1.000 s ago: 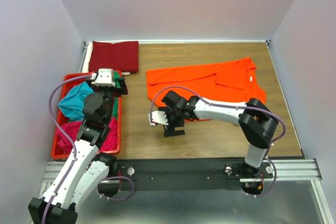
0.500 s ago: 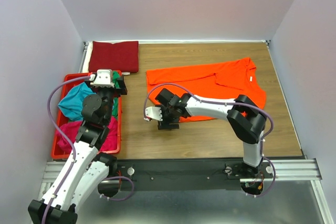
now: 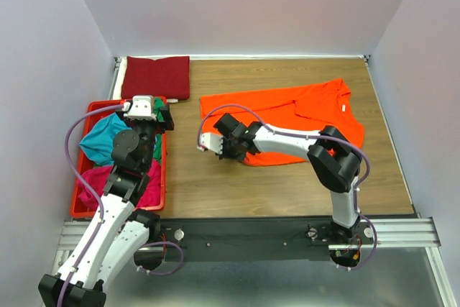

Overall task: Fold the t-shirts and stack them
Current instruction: Fold the tshirt

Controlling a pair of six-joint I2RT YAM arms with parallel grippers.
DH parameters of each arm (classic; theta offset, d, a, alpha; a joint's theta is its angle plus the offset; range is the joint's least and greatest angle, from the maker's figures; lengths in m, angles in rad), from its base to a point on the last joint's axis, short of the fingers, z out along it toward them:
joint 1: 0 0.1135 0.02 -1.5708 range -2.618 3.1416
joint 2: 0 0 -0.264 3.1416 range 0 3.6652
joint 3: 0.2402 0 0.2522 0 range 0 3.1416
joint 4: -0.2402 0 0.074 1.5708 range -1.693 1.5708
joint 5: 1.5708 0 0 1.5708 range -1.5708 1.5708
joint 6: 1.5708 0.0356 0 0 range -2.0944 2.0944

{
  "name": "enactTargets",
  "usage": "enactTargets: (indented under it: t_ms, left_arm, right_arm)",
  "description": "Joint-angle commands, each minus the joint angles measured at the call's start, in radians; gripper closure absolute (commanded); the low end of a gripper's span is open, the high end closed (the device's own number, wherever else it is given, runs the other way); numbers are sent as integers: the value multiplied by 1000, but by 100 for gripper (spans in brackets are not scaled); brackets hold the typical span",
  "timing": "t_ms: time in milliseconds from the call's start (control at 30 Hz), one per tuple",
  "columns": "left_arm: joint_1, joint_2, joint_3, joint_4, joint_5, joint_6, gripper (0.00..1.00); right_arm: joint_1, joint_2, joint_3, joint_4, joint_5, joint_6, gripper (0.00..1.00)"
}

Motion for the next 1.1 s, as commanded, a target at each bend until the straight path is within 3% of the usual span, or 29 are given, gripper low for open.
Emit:
enactTargets:
  t_ms: [0,133,200,300,433,567,667,733,867,1067]
  left_arm:
    - [3,-14,-9,30,-11,3,11]
    - [3,-11,-7,30,-8,3,11]
    - [3,-7,-9,32,-3,3,11]
    - [3,1,-9,32,1,3,11]
    - [3,9,-7,32,6,4,11]
    - [3,13,-7,34,12,3,11]
    - [3,18,-6,34,17,5,11]
    - [3,18,-6,34,18,4,11]
    - [3,15,-6,34,17,5,11]
    - [3,12,-7,32,12,8,11]
  right_arm:
    - [-110,-43,69,16,-42,97,91]
    - [-295,-73,68,16,-128,181,88]
    - [-341,-81,36,22,-162,215,77]
    - [-406,-90,0,38,-155,257,45]
    - [-452,-115,6,76,-56,297,31]
    - [-458,-171,6,79,-149,234,30]
    - [-450,-222,-11,49,-443,148,32]
    - [-417,-231,-3,7,-513,101,34]
    - [-311,-233,-3,-66,-474,-16,36]
    - [-165,-178,3,-116,-434,-53,41]
